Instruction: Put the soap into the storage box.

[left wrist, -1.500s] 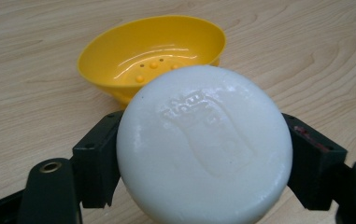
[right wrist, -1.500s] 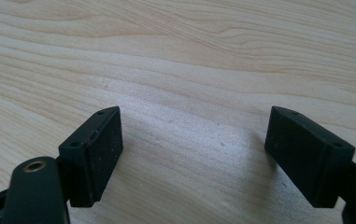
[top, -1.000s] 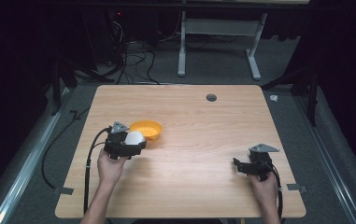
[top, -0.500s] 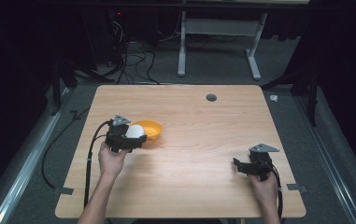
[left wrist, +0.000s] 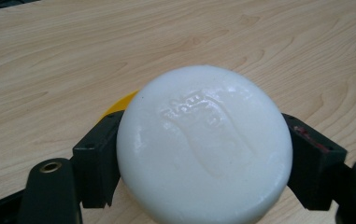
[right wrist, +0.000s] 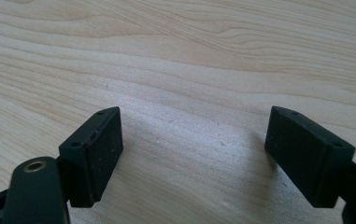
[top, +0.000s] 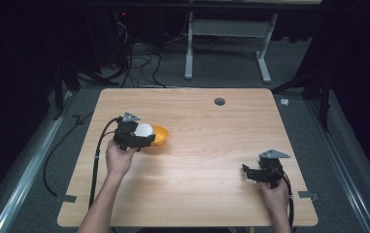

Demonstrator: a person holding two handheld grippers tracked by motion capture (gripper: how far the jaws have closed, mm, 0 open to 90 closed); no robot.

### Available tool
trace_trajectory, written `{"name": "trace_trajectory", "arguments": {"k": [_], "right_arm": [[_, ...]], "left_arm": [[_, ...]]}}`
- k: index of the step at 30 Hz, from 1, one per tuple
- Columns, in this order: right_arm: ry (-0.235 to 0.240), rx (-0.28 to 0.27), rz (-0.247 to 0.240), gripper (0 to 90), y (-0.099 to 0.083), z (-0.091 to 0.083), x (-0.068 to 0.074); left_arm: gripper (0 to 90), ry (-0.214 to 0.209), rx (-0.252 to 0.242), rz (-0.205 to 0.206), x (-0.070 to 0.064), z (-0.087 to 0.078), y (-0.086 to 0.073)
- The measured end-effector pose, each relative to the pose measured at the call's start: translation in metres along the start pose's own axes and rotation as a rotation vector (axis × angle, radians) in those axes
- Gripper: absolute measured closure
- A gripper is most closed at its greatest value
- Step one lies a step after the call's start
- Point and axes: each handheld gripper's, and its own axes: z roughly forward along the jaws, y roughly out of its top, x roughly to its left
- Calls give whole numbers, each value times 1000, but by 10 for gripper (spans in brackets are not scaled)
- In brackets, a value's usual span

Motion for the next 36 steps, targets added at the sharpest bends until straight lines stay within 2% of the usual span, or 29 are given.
{"name": "trace_trajectory", "arguments": {"k": [4, 15, 19, 23, 31, 36], "right_arm": [[0, 0, 2, 202, 0, 0, 0], [1, 2, 1, 201, 0, 0, 0], [1, 2, 1, 202, 0, 0, 0], [2, 1, 1, 201, 0, 0, 0], [2, 2, 2, 201, 0, 0, 0], [0, 2, 3, 201, 0, 0, 0]], "left_arm": [[247, -4, -1, -11, 2, 4, 4], [247, 25, 20, -8, 3, 17, 13], [247, 22, 17, -21, 5, 20, 13], [247, 36, 32, -20, 6, 26, 12], [246, 54, 36, -52, 13, 35, 12], [246, 64, 46, -56, 13, 41, 11]]}}
